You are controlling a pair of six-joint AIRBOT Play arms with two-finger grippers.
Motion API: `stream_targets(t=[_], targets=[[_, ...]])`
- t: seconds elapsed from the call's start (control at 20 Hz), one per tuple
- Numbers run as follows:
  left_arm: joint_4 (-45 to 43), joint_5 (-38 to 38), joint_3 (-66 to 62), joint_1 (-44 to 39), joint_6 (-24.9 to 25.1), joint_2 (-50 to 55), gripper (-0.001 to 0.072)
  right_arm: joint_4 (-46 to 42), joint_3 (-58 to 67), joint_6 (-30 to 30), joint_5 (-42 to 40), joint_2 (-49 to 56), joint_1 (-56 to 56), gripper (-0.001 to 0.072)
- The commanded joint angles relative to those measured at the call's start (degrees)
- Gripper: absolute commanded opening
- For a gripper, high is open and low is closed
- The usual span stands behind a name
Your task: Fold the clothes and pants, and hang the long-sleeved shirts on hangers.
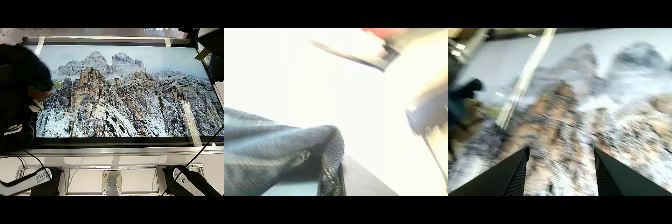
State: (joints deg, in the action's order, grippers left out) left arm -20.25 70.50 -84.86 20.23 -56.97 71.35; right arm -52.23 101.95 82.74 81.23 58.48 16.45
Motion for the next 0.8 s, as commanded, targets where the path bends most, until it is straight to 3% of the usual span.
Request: stream_targets(t=[0.0, 0.1, 0.2, 0.35, 0.45, 0.5, 0.55, 0.75], targets=[[-7.69, -5.35, -0.31, -28.65, -0.85, -3.93, 0.0014, -16.72, 0.52, -1.25, 5.16, -0.02, 3.04, 0.0452], [-20.85, -14.82, -0.28, -46.86, -8.07, -0.11, 0.0014, -22.91, 0.52, -1.49, 5.07, 0.11, 4.13, 0.0452], [-27.19, -25.27, -0.31, -61.20, -12.41, 6.73, 0.0014, -26.03, 0.52, -2.62, 4.79, 0.63, 4.28, 0.0452], [-24.65, -44.61, -0.46, -73.68, -15.76, 19.37, 0.0015, -26.05, 0.50, -4.68, 4.70, 2.36, 4.28, 0.0452], [-16.94, -48.28, -2.60, -75.41, -16.52, 26.34, 0.0050, -26.08, 0.50, -6.27, 4.66, 3.63, 4.28, 0.0452], [-15.10, -46.86, -4.63, -74.60, -16.52, 28.20, 0.0455, -26.21, 0.50, -7.78, 4.63, 4.15, 4.28, 0.0452], [-15.21, -45.07, -6.32, -72.87, -16.57, 28.52, 0.0716, -26.58, 0.46, -8.83, 4.66, 4.50, 4.28, 0.0452], [-17.68, -29.62, -9.18, -52.96, -17.09, 20.15, 0.0704, -29.46, -3.52, -8.90, 5.40, 4.87, 4.31, 0.0452]])
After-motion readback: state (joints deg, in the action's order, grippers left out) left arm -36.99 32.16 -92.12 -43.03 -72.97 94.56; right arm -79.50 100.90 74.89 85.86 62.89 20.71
